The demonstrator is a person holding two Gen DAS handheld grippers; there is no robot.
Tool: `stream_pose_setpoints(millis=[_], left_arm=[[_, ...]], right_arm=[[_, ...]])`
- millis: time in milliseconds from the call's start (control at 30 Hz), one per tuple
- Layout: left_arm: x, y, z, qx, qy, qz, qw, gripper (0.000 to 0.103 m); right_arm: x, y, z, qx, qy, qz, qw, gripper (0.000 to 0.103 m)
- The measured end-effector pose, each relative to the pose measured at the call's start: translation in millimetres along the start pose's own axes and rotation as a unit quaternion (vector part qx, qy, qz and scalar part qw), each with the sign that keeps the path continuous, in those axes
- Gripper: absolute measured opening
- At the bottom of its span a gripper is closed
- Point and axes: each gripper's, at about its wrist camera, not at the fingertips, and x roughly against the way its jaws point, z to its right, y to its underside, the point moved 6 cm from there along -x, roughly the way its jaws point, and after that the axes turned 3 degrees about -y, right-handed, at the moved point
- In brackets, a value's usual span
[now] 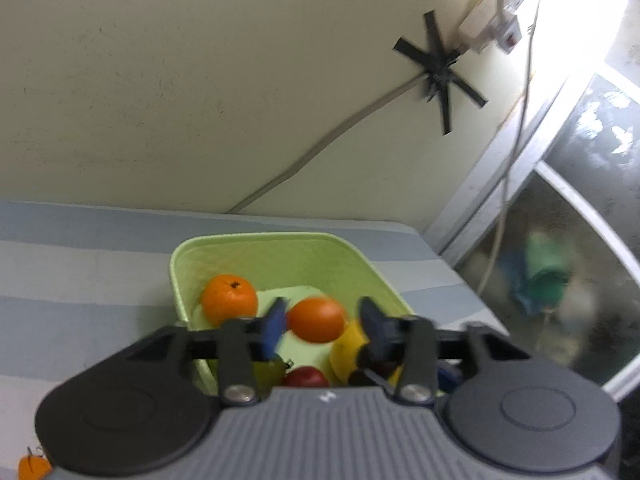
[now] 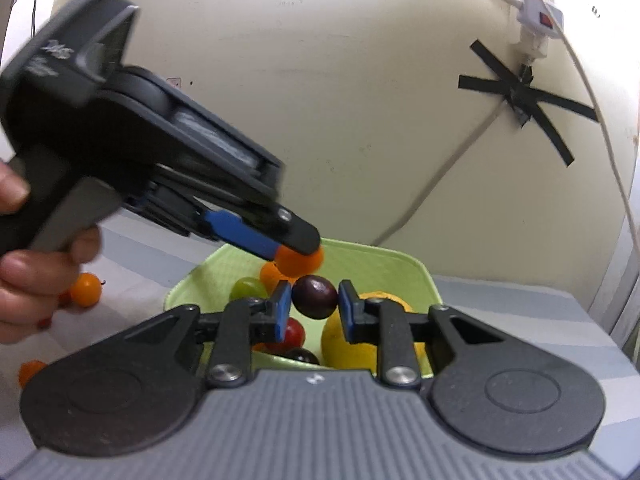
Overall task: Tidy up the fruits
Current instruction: 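Carry both tomatoes over the green basket and open both grippers, then withdraw both open grippers and hover over the remaining tomatoes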
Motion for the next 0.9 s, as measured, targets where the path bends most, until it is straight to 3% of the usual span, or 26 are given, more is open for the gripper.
stream_pose_setpoints(millis=[33, 67, 267, 433, 667, 900], left_arm=[[-0.5, 1.4, -0.2, 0.002, -0.005, 0.002, 1.0000, 0.051], [1.3, 2.6, -0.4, 0.006, -0.003, 0.004, 1.0000, 0.051], [49.7, 8.9, 1.1, 0.012, 0.005, 0.063, 0.9979, 0.051], [105.6, 32.7, -3.0, 0.002, -0.003, 0.102, 0.9948, 0.051], [175.6, 98.4, -25.5, -0.033, -0.063, 0.124, 0.9897, 0.051], [207.3, 141.8, -52.9, -0.033, -0.108, 0.139, 0.9838, 0.051]], right_arm=[[3.4, -0.9, -1.8, 0.004, 0.006, 0.003, 1.000, 0.044], [5.9, -0.6, -1.5, 0.006, 0.010, 0.010, 1.000, 0.046], [21.0, -2.0, 8.0, -0.029, 0.012, 0.045, 0.998, 0.045], [30.3, -3.7, 18.9, -0.085, 0.003, 0.067, 0.994, 0.045], [42.5, -6.2, 14.6, -0.140, -0.016, 0.071, 0.988, 0.045], [66.1, 14.0, -39.6, -0.152, -0.075, 0.036, 0.985, 0.046]])
